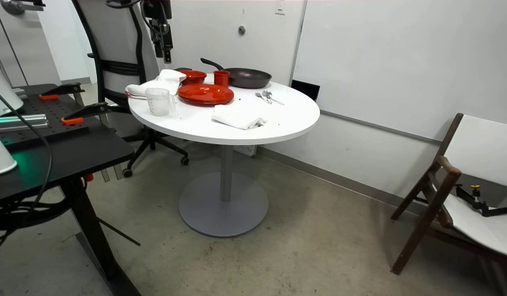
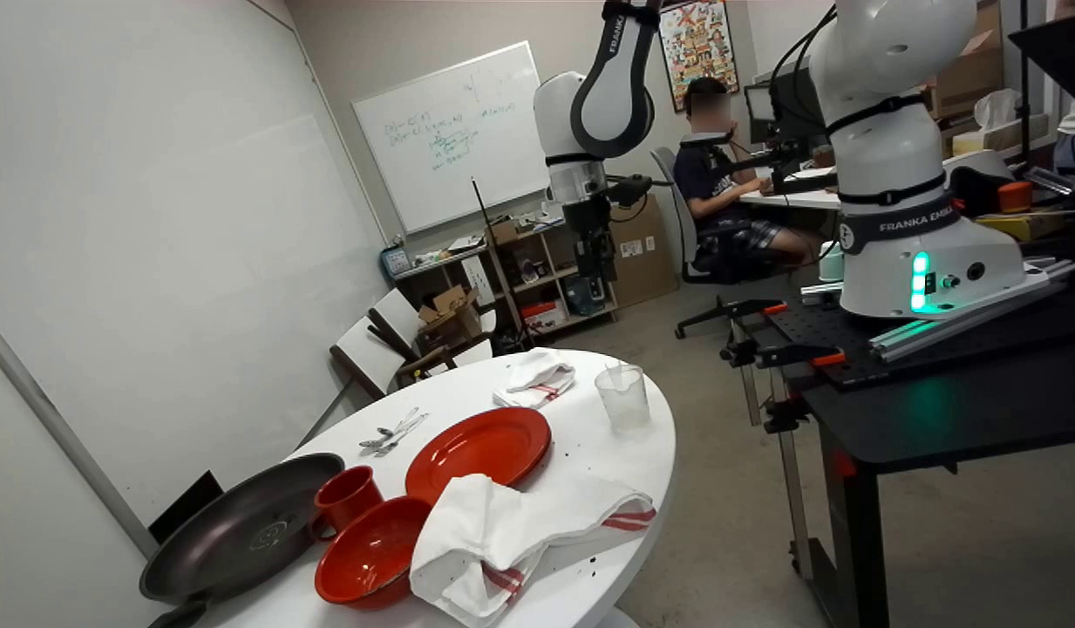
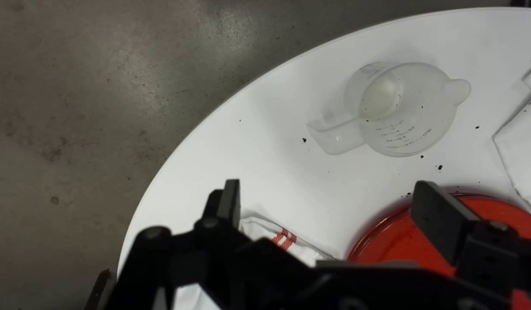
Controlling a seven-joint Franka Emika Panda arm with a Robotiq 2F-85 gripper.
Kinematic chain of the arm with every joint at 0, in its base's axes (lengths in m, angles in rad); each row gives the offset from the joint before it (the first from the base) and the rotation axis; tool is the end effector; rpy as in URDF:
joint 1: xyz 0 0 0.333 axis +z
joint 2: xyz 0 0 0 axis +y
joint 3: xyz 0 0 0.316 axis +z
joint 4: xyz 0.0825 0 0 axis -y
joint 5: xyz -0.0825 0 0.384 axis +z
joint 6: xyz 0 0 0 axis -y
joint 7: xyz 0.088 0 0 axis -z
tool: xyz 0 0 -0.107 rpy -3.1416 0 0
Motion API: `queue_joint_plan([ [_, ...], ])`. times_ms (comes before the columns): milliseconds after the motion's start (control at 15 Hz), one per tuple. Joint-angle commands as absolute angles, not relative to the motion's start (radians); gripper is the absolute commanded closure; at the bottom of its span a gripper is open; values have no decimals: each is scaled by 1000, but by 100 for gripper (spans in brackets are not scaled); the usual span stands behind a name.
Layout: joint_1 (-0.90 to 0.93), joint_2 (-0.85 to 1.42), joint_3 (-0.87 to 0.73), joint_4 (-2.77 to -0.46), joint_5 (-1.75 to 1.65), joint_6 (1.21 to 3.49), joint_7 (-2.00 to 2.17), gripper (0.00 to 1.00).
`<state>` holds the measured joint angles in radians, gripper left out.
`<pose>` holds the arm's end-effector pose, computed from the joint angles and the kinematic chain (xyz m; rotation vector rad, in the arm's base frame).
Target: Use the towel on the right to wipe the countertop
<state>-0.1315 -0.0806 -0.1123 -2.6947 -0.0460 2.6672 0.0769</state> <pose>0.4031 -0.0981 0.2620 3.0925 -0.4361 0.0804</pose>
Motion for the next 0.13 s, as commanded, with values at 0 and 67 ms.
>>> queue_joint_plan([
  [0,-132,-81,-112,-2694,-46,2665,77,0],
  [67,-132,-81,-112,-2694,-46,2665,77,0],
])
